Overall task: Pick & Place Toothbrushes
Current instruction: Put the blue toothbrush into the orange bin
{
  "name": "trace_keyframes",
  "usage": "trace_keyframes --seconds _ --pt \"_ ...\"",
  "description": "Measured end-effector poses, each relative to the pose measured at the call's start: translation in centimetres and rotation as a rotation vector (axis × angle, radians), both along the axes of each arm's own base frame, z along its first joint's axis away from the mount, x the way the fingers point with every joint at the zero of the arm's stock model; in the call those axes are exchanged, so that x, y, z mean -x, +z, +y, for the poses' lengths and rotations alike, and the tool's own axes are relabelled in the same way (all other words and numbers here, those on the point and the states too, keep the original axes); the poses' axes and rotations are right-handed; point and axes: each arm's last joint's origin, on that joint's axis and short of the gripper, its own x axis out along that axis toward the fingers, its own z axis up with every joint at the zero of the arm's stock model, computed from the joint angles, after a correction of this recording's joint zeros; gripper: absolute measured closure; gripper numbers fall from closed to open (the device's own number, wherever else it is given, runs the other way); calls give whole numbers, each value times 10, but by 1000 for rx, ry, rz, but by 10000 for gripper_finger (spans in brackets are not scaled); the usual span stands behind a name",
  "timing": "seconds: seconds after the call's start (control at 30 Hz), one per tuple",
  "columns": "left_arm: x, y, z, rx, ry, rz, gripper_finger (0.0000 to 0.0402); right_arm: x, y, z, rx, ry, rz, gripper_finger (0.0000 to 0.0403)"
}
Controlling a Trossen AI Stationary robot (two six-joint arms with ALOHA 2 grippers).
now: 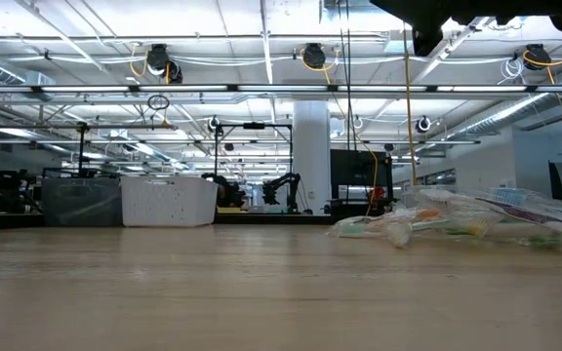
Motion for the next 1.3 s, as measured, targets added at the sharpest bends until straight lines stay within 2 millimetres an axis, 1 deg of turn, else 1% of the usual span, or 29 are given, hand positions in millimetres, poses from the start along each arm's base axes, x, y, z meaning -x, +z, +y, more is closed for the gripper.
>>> trace_keyframes --seconds 0.1,0.2,0.37,0.5,0.67,0.83,0.9,1.13,1.3 --pt "2 10 7 12 18 -67 267 0 -3 0 9 -4 26 273" --pt "2 20 15 -15 18 -220 272 -1 -6 -2 21 -13 61 273" --pt "-2 31 24 -202 -40 -528 275 1 -12 -9 13 -43 149 273" --pt "-8 34 29 -357 -96 -656 275 5 -16 -14 -23 -65 214 273" --pt "-18 36 37 -540 -151 -733 275 10 -22 -19 -15 -97 304 273" --pt "-32 38 48 -708 -176 -762 275 15 -35 -26 -58 -208 442 273" --pt "-39 39 52 -759 -205 -754 275 17 -40 -31 -103 -247 490 273" --pt "-67 47 64 -868 -274 -765 275 29 -58 -43 -218 -380 690 273" --pt "-85 54 72 -910 -338 -788 275 39 -69 -46 -291 -458 820 273"
